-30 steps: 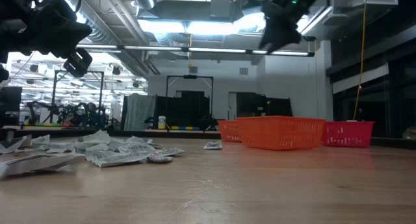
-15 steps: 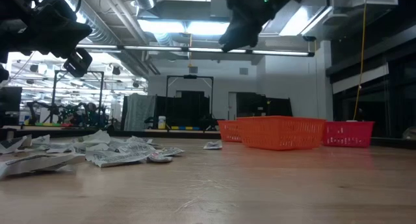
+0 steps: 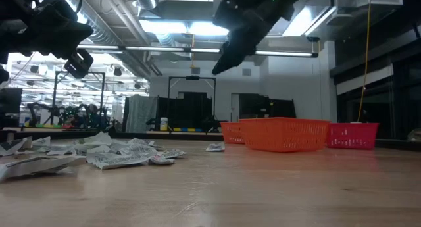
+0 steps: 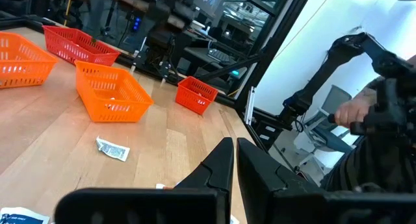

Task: Pick & Place First Aid Supplies
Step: Put the orange ointment pack into the top red bin

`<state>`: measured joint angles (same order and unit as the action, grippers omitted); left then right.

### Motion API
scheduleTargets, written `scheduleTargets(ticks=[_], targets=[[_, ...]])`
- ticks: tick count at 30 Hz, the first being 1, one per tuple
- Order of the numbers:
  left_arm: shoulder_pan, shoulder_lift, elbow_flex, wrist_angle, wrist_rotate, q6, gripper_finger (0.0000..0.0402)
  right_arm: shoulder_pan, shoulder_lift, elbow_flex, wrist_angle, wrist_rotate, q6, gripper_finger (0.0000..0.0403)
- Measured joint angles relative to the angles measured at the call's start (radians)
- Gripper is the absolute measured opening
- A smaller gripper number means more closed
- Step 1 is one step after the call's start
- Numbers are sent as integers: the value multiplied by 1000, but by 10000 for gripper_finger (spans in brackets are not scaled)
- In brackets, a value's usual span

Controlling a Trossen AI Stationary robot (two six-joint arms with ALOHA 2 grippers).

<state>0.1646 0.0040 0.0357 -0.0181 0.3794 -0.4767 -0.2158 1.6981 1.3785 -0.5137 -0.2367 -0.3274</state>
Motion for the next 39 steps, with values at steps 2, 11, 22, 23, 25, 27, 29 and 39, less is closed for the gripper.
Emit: scheduleTargets(ticks=[2,11,22,23,25,27,29,39], targets=[[0,0,0,0,0,0,15,13,19,0,0,-1,-28,204],[0,0,0,0,0,0,15,48,103,0,-3,-1,-88,208],[0,0,0,0,0,0,16,52,220,0,0,0,-134,208],[0,0,0,0,0,0,15,52,229,0,0,2,-135,208],[0,0,0,0,0,0,15,52,246,0,0,9,-146,208],[0,0,0,0,0,0,15,56,263,0,2,9,-160,208],[0,0,0,0,0,0,15,58,277,0,5,9,-179,208],[0,0,0,0,0,0,15,69,311,0,72,88,-182,208]])
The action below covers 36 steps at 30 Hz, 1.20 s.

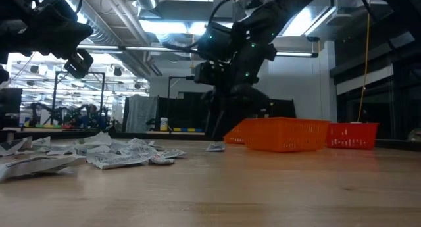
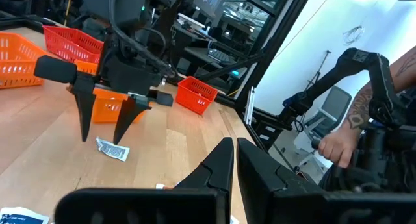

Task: Pick & Place First Aid Supplies
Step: Put the orange ointment pack into the top red bin

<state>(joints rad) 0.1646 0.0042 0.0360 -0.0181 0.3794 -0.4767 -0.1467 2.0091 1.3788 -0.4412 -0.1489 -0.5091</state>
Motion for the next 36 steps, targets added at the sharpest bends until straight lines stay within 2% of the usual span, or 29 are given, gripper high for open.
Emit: scheduleTargets(ticks=[4,17,21,30,33,36], targets=[[0,0,0,0,0,0,15,0,9,0,2,0,0,203],[0,0,0,0,0,0,15,13,53,2,14,-1,3,153],[0,0,0,0,0,0,15,14,53,2,9,-2,3,123],[0,0,0,0,0,0,15,13,53,2,13,-21,21,14],[0,0,0,0,0,0,16,13,46,2,6,-36,71,8],[0,0,0,0,0,0,15,6,47,20,-10,-101,108,15]])
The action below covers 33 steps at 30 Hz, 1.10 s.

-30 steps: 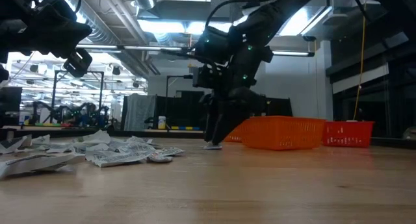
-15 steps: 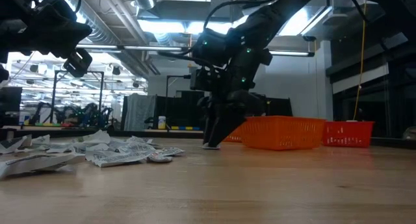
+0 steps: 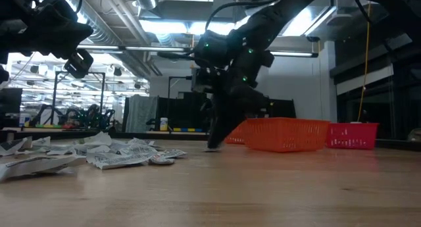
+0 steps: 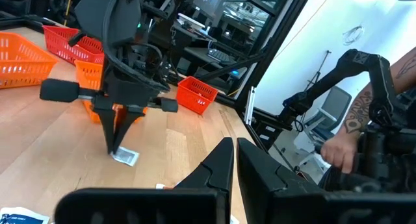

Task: Pick & Place First Aid Supplies
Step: Put the orange ointment pack into the top red bin

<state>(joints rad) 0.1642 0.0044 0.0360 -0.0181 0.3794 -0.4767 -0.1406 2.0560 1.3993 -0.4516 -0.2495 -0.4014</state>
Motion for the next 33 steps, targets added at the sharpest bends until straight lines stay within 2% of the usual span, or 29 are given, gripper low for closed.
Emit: scheduleTargets(ticks=[15,26,33], targets=[[0,0,0,0,0,0,16,-86,-6,284,-210,-160,85,3],[0,0,0,0,0,0,15,-164,-145,296,-298,-61,110,2],[0,0,0,0,0,0,15,-249,-232,296,-338,-64,123,2]])
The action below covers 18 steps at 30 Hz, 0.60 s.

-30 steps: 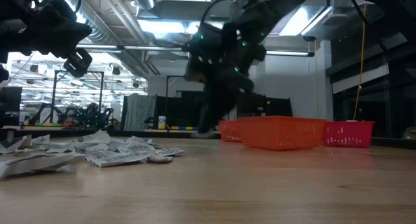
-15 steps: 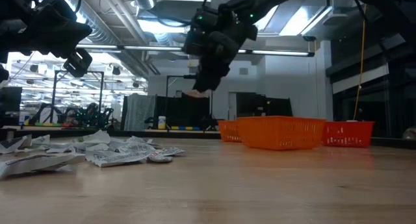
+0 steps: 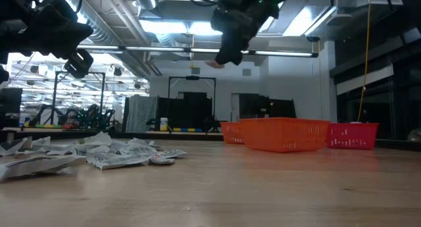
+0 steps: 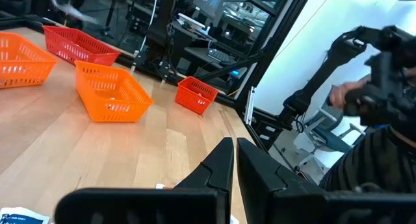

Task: Pick & Place First Aid Supplies
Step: Put the orange ointment pack into the top red bin

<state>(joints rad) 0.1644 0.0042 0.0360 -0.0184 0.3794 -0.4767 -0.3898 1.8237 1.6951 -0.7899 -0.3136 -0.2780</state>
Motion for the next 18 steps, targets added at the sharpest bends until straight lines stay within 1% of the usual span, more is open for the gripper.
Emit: scheduleTargets(ticks=[13,16,18], targets=[[0,0,0,0,0,0,15,-181,-123,-4,-143,5,-9,2],[0,0,0,0,0,0,15,-230,-170,-58,-142,6,-9,2],[0,0,0,0,0,0,15,-264,-208,-122,-125,6,-1,2]])
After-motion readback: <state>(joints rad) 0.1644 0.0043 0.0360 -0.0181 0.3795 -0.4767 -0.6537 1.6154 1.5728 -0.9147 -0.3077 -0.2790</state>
